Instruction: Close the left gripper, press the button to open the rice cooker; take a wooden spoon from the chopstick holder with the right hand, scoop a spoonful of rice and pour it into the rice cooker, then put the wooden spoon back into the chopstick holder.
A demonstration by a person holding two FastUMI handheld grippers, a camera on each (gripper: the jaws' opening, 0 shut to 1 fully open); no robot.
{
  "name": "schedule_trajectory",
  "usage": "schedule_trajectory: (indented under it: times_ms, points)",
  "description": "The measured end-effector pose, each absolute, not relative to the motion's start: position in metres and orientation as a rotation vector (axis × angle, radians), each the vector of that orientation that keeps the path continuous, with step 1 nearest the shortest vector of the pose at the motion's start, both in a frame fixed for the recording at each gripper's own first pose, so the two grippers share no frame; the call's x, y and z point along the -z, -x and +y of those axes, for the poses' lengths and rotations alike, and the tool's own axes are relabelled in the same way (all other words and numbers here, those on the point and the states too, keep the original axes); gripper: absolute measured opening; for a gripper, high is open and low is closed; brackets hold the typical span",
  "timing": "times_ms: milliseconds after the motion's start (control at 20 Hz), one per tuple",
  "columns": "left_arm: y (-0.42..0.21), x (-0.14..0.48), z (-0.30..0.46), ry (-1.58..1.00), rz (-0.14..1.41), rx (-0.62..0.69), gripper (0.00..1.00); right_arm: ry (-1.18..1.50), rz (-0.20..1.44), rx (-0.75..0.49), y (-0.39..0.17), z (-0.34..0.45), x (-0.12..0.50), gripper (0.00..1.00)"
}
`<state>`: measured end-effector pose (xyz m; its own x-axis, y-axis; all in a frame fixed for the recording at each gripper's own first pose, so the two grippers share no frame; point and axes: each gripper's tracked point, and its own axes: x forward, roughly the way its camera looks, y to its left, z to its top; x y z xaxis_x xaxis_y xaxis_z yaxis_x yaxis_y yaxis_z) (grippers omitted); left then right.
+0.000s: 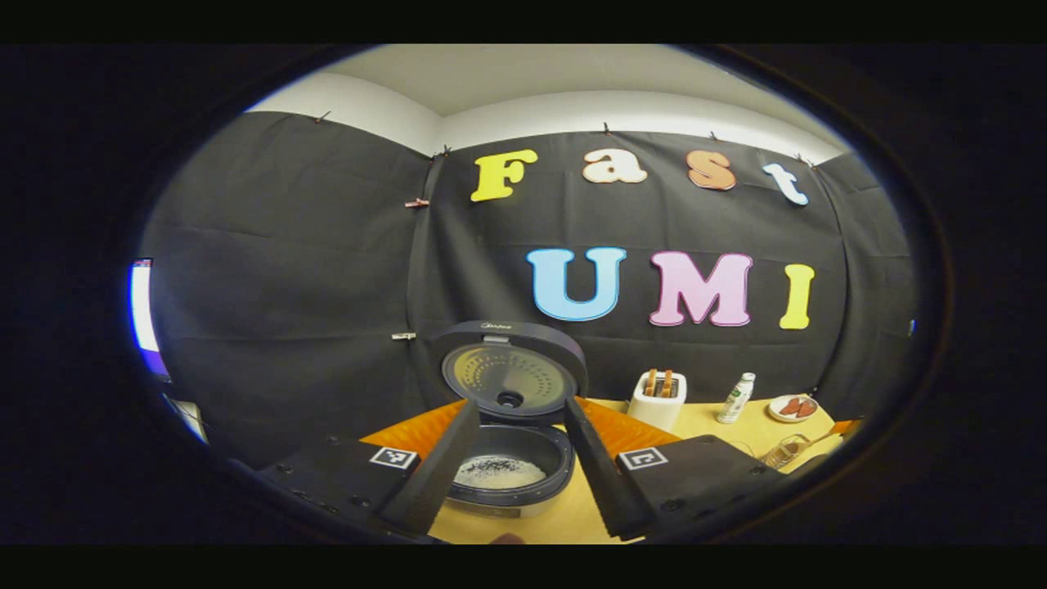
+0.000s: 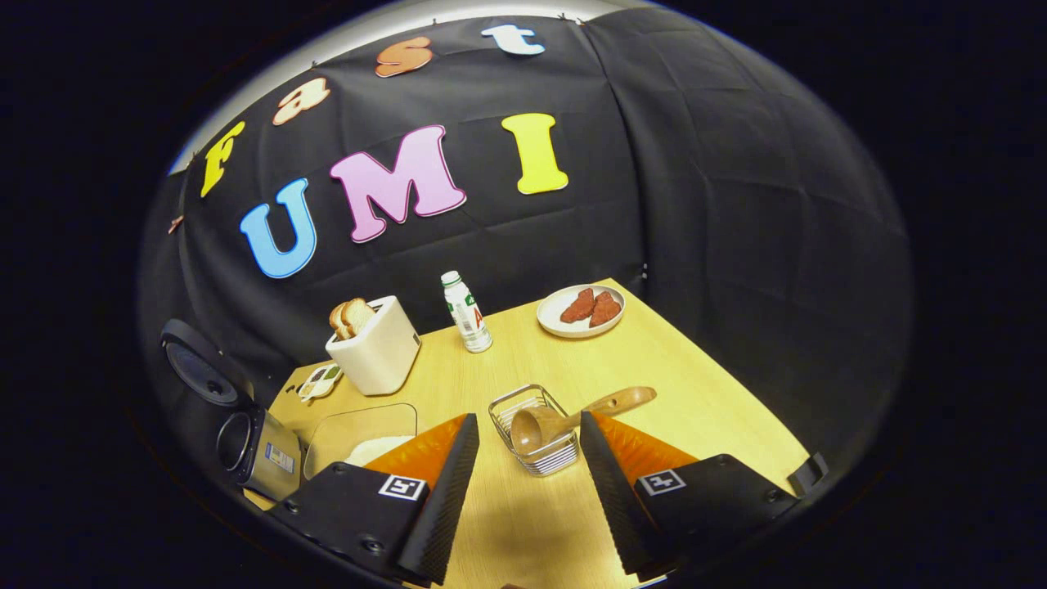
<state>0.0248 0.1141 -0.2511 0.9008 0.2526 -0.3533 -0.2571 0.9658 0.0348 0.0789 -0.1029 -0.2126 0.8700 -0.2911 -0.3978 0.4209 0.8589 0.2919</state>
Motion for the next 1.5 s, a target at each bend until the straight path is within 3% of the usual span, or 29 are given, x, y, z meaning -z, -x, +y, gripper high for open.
schedule_trajectory:
  times_ms: [500, 750, 900, 950, 1000, 1050, 1150, 1250, 1300, 1350, 1500]
  points:
    - [-0.024, 0.239, 0.091, -0.045, 0.366, -0.259, 0.76, -0.548, 0.417, 0.458, -0.109, -0.150, 0.281, 0.79]
    - [-0.022, 0.248, 0.079, -0.029, 0.400, -0.253, 0.76, -0.563, 0.376, 0.406, -0.133, -0.150, 0.274, 0.78]
    - [-0.023, 0.247, 0.074, -0.032, 0.399, -0.249, 0.76, -0.558, 0.382, 0.396, -0.144, -0.150, 0.279, 0.70]
    - [-0.021, 0.246, 0.073, -0.035, 0.399, -0.249, 0.76, -0.561, 0.384, 0.394, -0.146, -0.150, 0.281, 0.62]
    - [-0.020, 0.245, 0.073, -0.038, 0.400, -0.250, 0.76, -0.561, 0.380, 0.393, -0.148, -0.151, 0.282, 0.62]
    - [-0.020, 0.246, 0.074, -0.039, 0.401, -0.250, 0.76, -0.556, 0.376, 0.391, -0.149, -0.151, 0.281, 0.70]
    - [-0.018, 0.247, 0.074, -0.041, 0.408, -0.253, 0.76, -0.533, 0.368, 0.391, -0.149, -0.154, 0.281, 0.70]
    - [-0.016, 0.249, 0.075, -0.035, 0.411, -0.260, 0.76, -0.521, 0.350, 0.414, -0.148, -0.160, 0.274, 0.49]
    - [-0.016, 0.248, 0.076, -0.031, 0.411, -0.262, 0.76, -0.516, 0.349, 0.415, -0.148, -0.160, 0.274, 0.49]
    - [-0.014, 0.249, 0.075, -0.028, 0.415, -0.262, 0.76, -0.516, 0.349, 0.413, -0.149, -0.163, 0.270, 0.41]
    - [-0.013, 0.251, 0.073, -0.032, 0.415, -0.258, 0.76, -0.503, 0.339, 0.385, -0.152, -0.151, 0.264, 0.28]
